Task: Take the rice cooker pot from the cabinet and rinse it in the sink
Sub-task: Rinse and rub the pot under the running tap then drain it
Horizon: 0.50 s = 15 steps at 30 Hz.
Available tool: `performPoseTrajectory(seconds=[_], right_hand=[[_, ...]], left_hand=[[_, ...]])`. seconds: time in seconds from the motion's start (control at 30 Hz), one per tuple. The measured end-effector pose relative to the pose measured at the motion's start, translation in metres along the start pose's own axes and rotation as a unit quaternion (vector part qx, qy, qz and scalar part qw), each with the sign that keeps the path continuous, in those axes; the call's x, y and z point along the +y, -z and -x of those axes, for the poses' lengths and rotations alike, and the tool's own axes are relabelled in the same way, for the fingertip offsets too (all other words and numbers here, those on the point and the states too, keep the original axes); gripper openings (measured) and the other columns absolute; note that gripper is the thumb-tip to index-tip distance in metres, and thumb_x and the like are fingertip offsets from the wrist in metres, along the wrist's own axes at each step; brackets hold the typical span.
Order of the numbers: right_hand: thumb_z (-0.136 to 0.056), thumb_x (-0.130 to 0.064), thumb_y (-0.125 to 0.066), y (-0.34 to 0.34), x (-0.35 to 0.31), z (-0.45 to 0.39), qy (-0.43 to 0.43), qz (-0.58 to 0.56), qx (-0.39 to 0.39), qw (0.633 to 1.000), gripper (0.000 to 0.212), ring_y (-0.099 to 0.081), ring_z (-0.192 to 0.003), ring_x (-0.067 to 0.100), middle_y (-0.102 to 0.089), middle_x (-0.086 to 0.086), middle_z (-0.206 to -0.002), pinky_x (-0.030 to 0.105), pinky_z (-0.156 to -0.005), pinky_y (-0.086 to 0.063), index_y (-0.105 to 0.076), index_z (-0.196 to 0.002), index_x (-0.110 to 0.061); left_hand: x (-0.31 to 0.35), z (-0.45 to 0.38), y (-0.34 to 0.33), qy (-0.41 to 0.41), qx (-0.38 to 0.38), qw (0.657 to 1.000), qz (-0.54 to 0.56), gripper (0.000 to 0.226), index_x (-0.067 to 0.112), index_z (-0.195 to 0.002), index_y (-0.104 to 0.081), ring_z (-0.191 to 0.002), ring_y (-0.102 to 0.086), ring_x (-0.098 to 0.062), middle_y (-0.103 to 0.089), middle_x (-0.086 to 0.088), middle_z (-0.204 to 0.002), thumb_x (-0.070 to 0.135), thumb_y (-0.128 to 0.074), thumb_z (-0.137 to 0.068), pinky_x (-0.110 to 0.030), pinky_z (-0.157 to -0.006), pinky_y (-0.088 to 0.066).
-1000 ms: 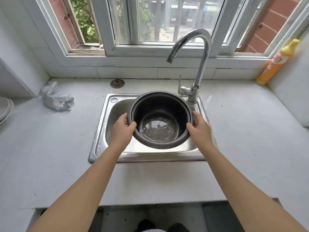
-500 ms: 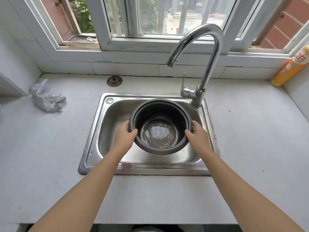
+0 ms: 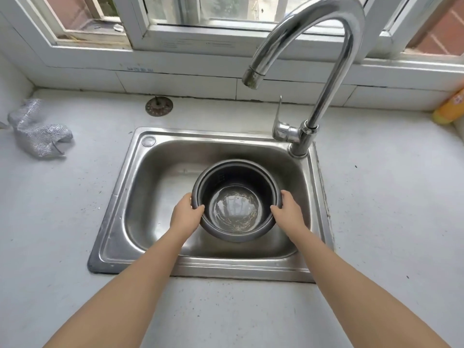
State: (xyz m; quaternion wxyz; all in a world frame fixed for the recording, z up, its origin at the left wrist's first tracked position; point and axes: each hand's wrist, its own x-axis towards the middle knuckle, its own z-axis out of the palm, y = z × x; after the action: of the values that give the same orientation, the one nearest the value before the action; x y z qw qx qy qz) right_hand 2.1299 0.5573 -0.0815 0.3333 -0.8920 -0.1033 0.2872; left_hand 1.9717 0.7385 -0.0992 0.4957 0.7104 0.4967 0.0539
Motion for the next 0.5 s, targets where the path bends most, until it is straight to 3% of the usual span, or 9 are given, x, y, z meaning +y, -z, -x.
performPoseTrajectory(seconds=[0.13, 0.37, 0.5], right_hand=[[-0.090, -0.010, -0.047, -0.007, 0.005, -0.007, -0.003, -0.020, -0.009, 1.000, 0.052, -0.051, -0.067, 0.002, -0.052, -0.010, -0.081, 0.014, -0.050, -0.033, -0.030, -0.139, -0.018], [-0.090, -0.009, -0.048, -0.008, 0.004, -0.011, 0.006, -0.014, -0.016, 1.000, 0.051, -0.051, -0.066, 0.008, -0.051, -0.005, -0.081, 0.020, -0.052, -0.036, -0.030, -0.136, -0.016], [-0.090, -0.014, -0.052, -0.009, 0.004, -0.010, 0.012, -0.020, -0.032, 0.999, 0.046, -0.053, -0.077, 0.012, -0.058, 0.000, -0.097, 0.025, -0.067, -0.039, -0.033, -0.132, -0.015]], left_hand=[[-0.007, -0.005, -0.005, -0.007, 0.016, 1.000, -0.012, 0.026, 0.024, -0.109, -0.055, -0.086, -0.059, -0.020, -0.058, 0.014, -0.084, 0.015, -0.057, -0.084, -0.033, -0.076, -0.044], [-0.011, -0.008, -0.007, -0.016, 0.021, 1.000, -0.013, 0.023, 0.027, -0.105, -0.055, -0.085, -0.059, -0.018, -0.058, 0.016, -0.083, 0.015, -0.055, -0.086, -0.032, -0.075, -0.043], [-0.014, -0.012, -0.005, -0.018, 0.027, 0.999, -0.001, 0.026, 0.029, -0.109, -0.054, -0.081, -0.057, -0.012, -0.057, 0.018, -0.083, 0.016, -0.053, -0.087, -0.030, -0.073, -0.041]])
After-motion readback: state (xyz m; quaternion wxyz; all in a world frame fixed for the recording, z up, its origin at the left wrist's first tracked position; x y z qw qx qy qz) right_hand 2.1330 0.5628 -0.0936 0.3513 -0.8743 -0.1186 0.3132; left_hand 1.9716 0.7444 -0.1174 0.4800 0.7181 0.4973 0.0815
